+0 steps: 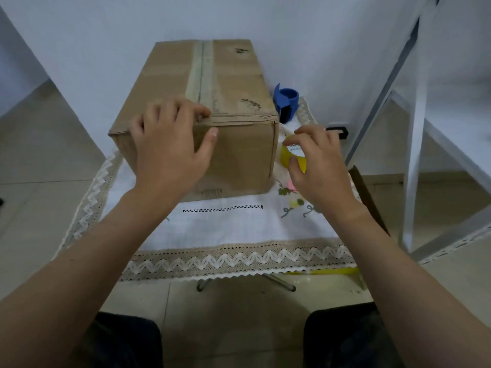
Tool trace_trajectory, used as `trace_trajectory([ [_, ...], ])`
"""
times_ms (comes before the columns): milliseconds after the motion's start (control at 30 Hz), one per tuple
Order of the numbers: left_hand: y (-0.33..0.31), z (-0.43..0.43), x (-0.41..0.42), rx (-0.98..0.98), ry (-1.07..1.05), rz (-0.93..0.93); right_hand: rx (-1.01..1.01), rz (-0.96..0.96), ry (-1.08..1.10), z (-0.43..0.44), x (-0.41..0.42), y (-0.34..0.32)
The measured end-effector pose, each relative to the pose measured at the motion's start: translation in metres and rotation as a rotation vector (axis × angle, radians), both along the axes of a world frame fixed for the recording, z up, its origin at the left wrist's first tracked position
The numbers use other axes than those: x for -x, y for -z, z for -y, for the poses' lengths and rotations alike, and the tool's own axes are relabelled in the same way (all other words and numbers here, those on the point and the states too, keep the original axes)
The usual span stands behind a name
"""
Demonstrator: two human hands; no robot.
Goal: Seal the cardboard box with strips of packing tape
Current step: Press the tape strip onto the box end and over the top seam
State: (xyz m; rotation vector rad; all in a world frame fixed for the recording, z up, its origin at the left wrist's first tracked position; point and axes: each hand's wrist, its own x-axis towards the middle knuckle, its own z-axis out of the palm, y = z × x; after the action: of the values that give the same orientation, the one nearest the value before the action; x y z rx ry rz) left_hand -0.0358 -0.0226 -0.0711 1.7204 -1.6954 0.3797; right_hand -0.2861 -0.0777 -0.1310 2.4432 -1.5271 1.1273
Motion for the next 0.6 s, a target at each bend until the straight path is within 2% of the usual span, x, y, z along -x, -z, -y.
trace_trajectory([
  [167,-0.006,0.007,0.019,-0.007,0.082,-0.048,-0.272,-0.072,0.162,0.012,0.013,0.001],
  [300,-0.006,0.01,0.028,0.015,0.025,-0.11,-0.442,-0.134,0.222,0.017,0.018,0.004],
  [600,-0.008,0.014,0.035,-0.014,-0.03,-0.139,-0.502,-0.125,0.207,0.022,0.019,0.009],
])
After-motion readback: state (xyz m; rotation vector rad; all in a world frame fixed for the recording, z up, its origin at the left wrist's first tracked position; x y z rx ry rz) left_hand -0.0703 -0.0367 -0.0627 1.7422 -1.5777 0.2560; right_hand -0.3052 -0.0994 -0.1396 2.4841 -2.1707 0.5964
